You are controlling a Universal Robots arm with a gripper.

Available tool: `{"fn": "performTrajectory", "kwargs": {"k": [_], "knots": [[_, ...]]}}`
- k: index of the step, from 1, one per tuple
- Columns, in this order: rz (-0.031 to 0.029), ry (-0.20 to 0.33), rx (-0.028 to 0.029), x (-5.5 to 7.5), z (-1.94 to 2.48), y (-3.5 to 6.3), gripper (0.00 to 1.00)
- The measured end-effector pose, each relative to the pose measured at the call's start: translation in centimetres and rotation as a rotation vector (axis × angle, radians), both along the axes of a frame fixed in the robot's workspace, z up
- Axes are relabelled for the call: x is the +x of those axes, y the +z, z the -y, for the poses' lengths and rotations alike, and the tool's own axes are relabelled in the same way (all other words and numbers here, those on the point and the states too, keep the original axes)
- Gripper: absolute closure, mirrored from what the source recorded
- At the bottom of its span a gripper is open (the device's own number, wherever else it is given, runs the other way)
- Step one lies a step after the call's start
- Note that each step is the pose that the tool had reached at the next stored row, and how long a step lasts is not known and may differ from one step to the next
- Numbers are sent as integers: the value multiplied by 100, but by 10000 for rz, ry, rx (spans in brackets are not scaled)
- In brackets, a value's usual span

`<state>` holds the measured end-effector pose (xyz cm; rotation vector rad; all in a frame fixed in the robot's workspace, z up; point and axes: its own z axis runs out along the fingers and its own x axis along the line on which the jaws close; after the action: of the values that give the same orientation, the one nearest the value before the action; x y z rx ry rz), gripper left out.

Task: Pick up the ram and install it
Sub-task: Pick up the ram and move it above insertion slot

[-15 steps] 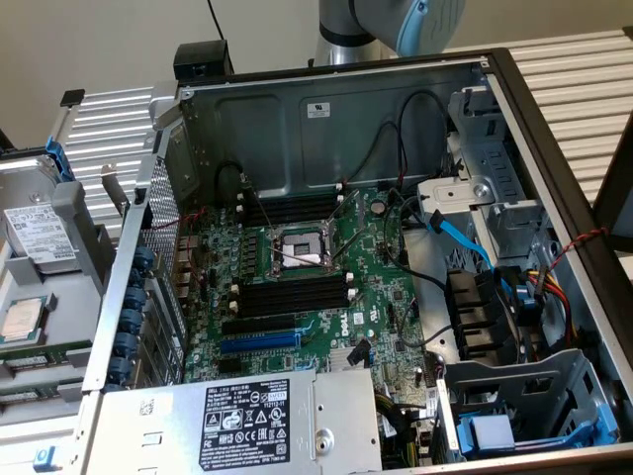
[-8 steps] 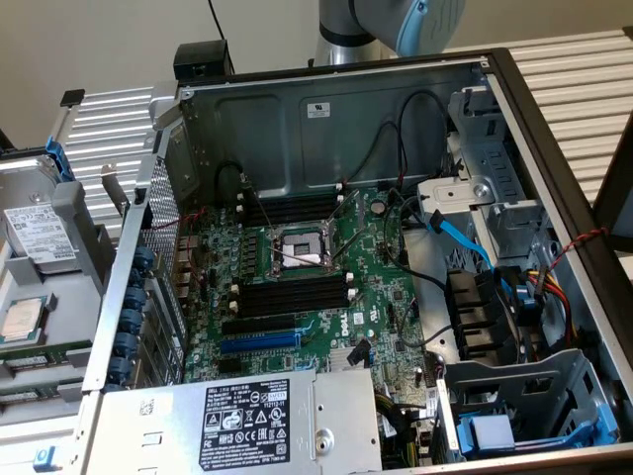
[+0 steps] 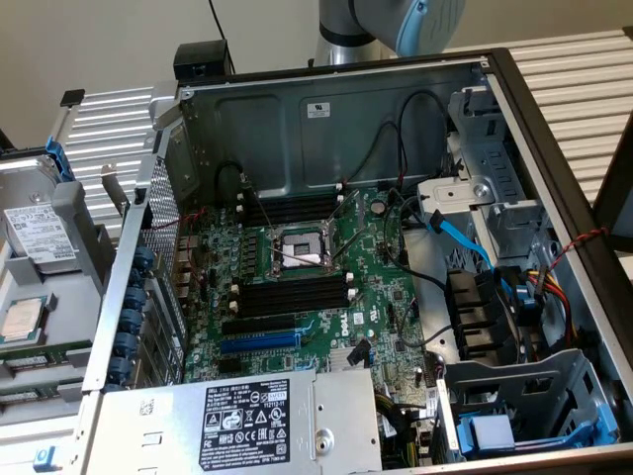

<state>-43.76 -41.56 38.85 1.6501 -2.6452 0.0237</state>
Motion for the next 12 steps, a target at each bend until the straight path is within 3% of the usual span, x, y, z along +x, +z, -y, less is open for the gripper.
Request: {"fn": "performTrajectory", "kwargs": {"k": [8,12], "knots": [[0,1376,-218,0,0,-1,89],[7,2084,-284,0,0,-1,89]]}}
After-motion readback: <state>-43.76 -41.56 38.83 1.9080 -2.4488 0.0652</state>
